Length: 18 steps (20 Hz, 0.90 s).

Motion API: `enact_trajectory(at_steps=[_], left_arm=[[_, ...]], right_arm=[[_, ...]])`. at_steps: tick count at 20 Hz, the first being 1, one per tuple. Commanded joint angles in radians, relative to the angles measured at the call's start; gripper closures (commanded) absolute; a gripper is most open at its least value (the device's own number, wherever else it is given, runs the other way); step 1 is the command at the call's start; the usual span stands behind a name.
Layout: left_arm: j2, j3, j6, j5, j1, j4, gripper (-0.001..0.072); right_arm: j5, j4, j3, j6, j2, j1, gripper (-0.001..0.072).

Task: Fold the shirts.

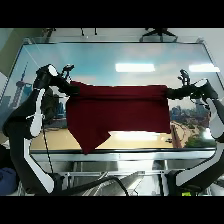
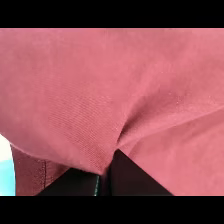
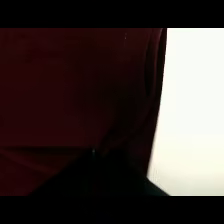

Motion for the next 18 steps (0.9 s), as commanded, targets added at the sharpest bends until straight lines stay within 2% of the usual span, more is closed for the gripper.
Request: enact_trajectory(at_steps=[1,2,3,4,6,8,10,12,15,18], left_arm=[[0.003,0.009,-0.018,-0.035,-0.008,0.004,0.0416],[0.003,0.032,-0.026,-0.074,-0.005,0.006,0.0015],[0.003,0.069,-0.050,-0.124,0.002,0.005,0.0012],[0.003,0.108,-0.066,-0.178,0.006,0.008,0.0012],[0.014,0.171,-0.092,-0.285,0.029,0.009,0.0012],[0.069,0.109,-0.115,-0.326,0.055,0.010,0.0013],[0.162,-0.060,-0.127,-0.347,0.088,0.010,0.0013],[0.291,-0.320,-0.125,-0.319,0.124,0.009,0.0013],[0.466,-0.679,-0.119,-0.232,0.166,-0.031,0.0013],[0.587,-0.941,-0.087,-0.118,0.187,-0.173,0.0014]], right_arm=[[0.011,-0.010,0.002,0.031,0.005,0.010,0.0476],[0.022,-0.011,0.003,0.050,0.019,0.006,0.0475],[0.038,-0.010,0.006,0.077,0.038,-0.002,0.0463],[0.060,-0.011,0.007,0.111,0.067,-0.015,0.0407],[0.120,-0.011,0.007,0.137,0.129,-0.052,0.0408],[0.224,-0.023,0.002,0.138,0.175,-0.096,0.0409],[0.322,-0.072,-0.041,0.138,0.207,-0.137,0.0410],[0.364,-0.117,-0.142,0.135,0.238,-0.179,0.0410],[0.338,-0.096,-0.342,0.129,0.273,-0.224,0.0410],[0.284,-0.022,-0.504,0.083,0.276,-0.220,0.0410]])
